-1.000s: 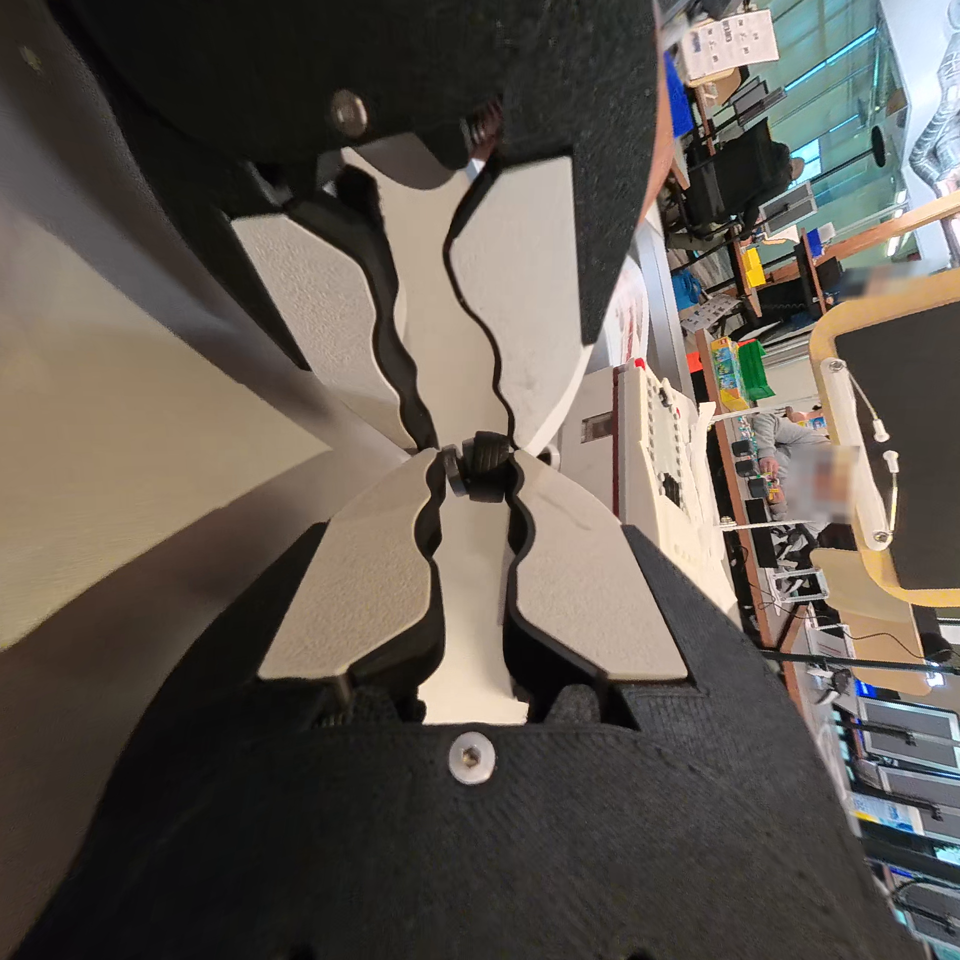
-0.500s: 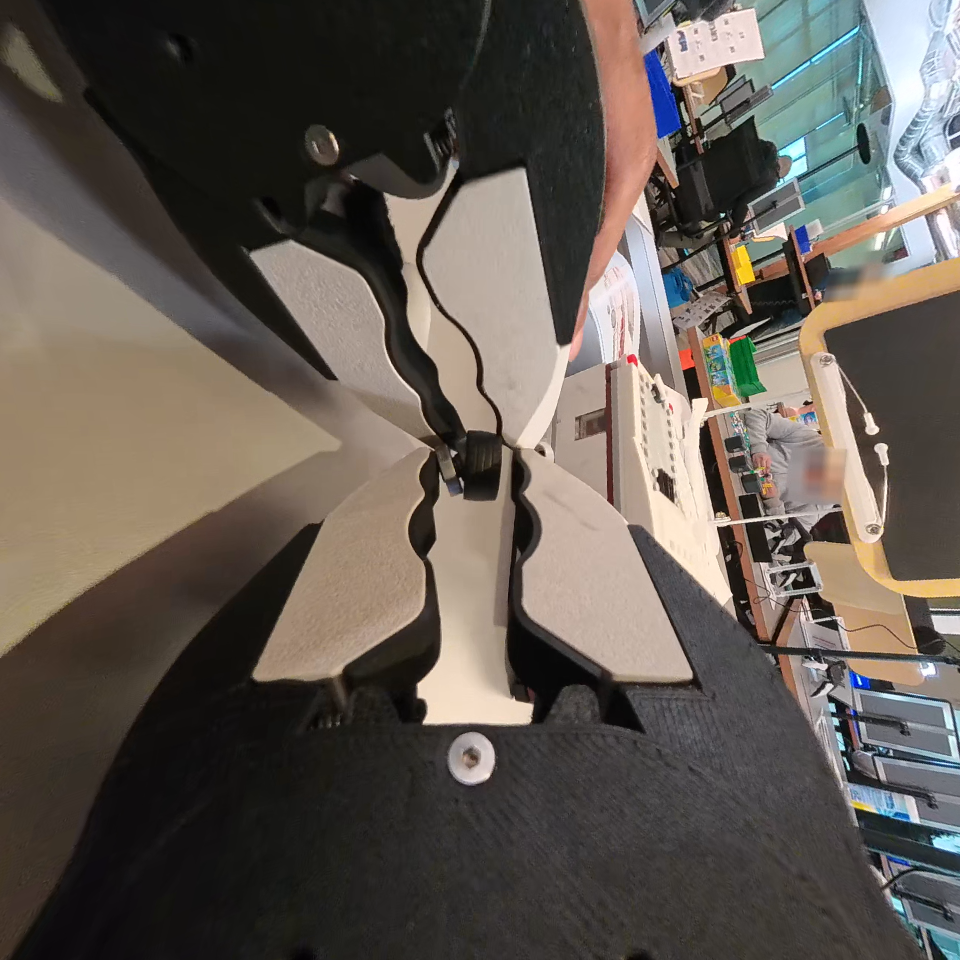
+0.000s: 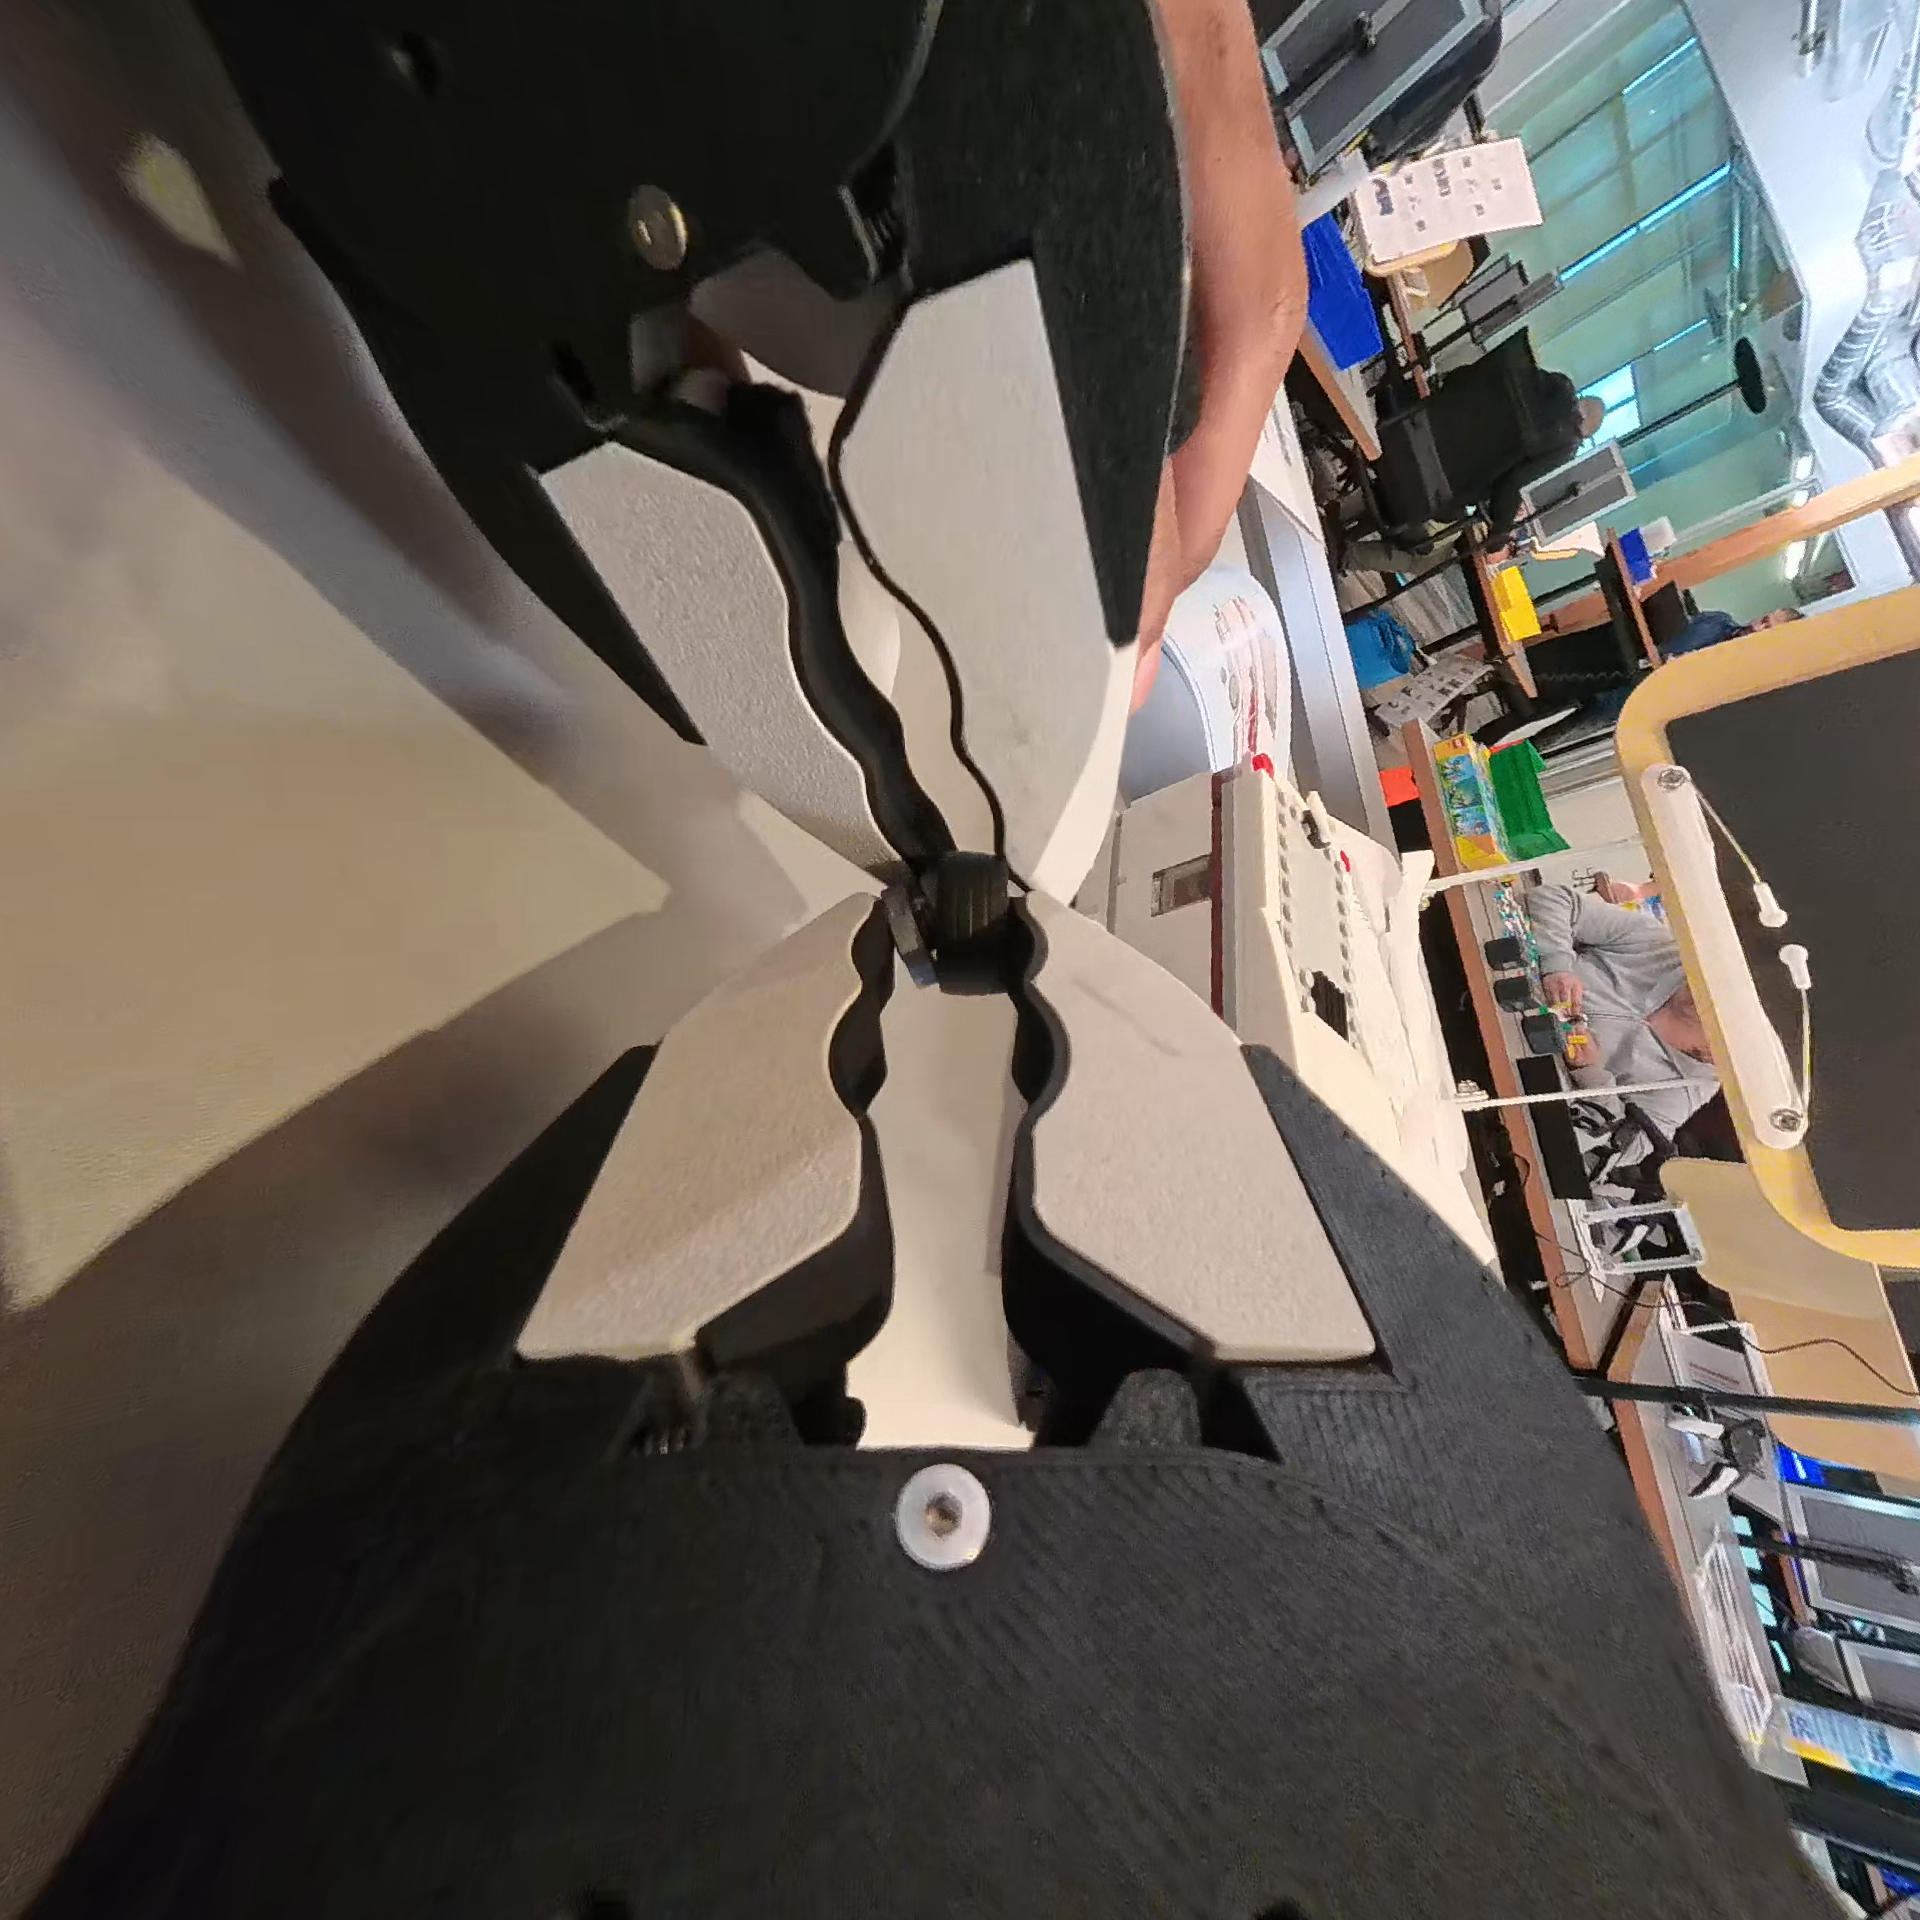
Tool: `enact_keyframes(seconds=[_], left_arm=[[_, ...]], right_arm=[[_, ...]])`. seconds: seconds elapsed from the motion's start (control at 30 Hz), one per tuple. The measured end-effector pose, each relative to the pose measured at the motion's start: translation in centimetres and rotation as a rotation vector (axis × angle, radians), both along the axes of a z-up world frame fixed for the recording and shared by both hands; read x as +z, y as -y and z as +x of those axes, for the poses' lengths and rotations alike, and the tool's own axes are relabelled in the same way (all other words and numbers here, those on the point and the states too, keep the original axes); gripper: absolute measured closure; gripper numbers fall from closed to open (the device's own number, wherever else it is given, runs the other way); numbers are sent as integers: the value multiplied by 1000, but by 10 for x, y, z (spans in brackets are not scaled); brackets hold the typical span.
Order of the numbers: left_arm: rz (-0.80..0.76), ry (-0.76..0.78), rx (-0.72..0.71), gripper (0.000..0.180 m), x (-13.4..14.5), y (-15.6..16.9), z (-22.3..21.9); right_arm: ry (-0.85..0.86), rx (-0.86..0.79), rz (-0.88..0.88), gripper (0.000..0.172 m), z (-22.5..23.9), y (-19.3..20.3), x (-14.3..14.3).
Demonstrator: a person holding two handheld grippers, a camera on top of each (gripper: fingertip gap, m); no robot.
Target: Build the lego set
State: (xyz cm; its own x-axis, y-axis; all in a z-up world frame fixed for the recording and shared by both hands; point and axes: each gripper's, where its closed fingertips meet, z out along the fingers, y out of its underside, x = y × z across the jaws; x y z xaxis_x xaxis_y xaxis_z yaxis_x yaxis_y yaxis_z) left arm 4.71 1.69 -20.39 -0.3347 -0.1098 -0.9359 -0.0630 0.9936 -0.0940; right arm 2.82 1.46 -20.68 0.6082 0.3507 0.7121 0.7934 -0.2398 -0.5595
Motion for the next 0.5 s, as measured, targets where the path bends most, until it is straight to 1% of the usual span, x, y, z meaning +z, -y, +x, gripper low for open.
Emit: enact_keyframes(seconds=[0.07,0.33,0.5], left_arm=[[7,12,4,167,1,0,1],[-48,23,8,169,4,-1,1],[-84,31,6,170,6,0,1]], right_arm=[[-7,-5,2,151,1,0,1],[-38,-26,21,151,4,-2,5],[-28,-34,37,151,5,-1,7]])
